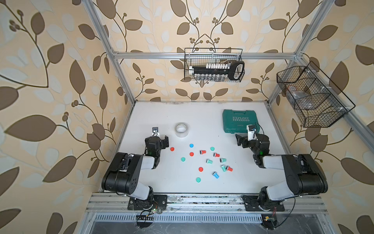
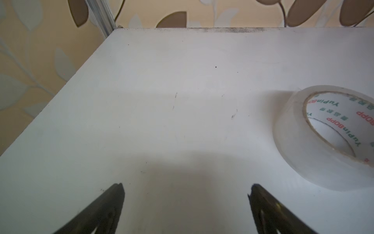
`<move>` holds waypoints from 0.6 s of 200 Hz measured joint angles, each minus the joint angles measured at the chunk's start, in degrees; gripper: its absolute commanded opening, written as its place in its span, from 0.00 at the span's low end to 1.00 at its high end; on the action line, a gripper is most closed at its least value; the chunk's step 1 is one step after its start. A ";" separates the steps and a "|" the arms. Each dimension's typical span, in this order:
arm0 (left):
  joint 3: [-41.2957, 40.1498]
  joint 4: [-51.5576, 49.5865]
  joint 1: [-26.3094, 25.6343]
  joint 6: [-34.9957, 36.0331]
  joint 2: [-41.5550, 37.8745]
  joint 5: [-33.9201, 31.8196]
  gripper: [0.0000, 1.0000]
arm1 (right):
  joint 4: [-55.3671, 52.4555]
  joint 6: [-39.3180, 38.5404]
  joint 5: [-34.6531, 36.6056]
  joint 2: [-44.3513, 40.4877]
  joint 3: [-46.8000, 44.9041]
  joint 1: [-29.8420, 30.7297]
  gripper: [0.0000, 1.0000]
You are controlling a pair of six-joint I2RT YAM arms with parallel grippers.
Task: Close the stamp cap
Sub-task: Pick up the stamp from the center of the board.
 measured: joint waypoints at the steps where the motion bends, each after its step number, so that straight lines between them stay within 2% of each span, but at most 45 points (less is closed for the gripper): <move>1: 0.00 0.00 0.00 0.00 0.00 0.00 0.99 | 0.02 0.00 -0.02 0.00 0.00 -0.11 0.98; 120: 0.02 -0.17 0.39 -0.04 0.00 0.20 0.99 | -0.17 0.39 -0.87 0.00 0.00 -1.01 0.98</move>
